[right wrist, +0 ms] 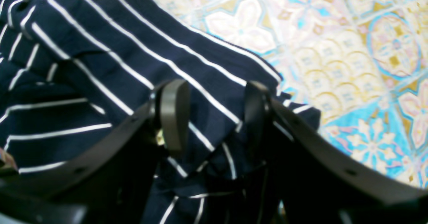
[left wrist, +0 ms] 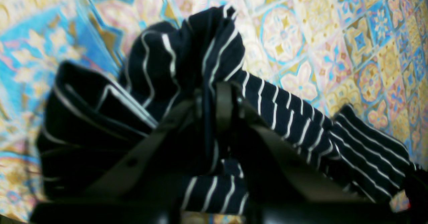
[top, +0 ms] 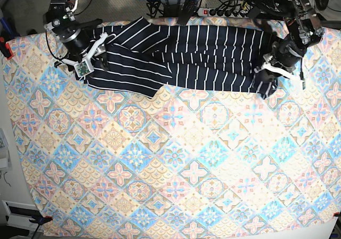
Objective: Fold the T-shirt properly
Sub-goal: 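Grasp the shirt end with the left gripper and fold it toward the right gripper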
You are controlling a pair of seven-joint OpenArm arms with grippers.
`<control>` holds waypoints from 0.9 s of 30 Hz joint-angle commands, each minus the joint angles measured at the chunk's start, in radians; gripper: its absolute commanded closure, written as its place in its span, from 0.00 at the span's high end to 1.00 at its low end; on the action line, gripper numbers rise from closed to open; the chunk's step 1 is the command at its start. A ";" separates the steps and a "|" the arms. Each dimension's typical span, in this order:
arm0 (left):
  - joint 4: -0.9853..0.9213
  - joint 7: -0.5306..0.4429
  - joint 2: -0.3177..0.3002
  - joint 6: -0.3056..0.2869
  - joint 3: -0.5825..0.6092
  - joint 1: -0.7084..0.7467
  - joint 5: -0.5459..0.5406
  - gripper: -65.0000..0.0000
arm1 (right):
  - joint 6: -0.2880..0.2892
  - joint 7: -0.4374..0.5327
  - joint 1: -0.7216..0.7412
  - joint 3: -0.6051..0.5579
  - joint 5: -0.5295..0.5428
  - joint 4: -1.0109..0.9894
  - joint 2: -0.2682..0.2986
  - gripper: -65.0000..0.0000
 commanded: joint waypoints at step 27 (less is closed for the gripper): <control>-0.001 -0.006 0.119 -0.007 0.307 -0.011 -0.032 0.04 | -0.001 0.024 0.042 0.008 0.012 0.020 0.006 0.41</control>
